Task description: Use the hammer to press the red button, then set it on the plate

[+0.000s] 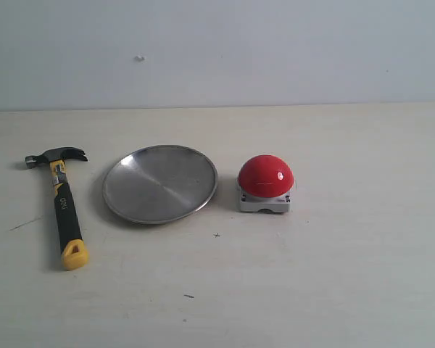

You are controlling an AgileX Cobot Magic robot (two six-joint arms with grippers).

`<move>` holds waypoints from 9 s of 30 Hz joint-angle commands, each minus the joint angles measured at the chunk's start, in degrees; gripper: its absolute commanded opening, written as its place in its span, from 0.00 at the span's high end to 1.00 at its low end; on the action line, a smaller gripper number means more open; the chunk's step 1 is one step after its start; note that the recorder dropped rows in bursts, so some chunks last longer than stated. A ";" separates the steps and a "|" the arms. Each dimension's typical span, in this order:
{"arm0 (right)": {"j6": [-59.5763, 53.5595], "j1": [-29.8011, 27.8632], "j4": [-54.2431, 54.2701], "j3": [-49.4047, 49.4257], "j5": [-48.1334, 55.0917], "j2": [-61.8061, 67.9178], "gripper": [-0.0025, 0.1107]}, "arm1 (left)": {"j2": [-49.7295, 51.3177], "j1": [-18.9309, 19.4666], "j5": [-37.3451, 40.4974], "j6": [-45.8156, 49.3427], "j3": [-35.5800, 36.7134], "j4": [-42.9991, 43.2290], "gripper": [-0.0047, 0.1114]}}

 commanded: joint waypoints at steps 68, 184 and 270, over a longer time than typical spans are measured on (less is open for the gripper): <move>-0.02 0.08 -0.62 0.24 -0.08 -0.28 0.98 | 17.92 0.05 -30.78 31.16 -13.91 -57.77 0.96; -0.02 0.08 -0.62 0.24 -0.08 -0.28 0.98 | 114.23 -6.86 29.13 -29.66 -80.65 1.52 0.49; -0.02 0.08 -0.62 0.24 -0.08 -0.28 0.98 | 134.32 -2.25 44.48 -51.35 -106.37 6.95 0.50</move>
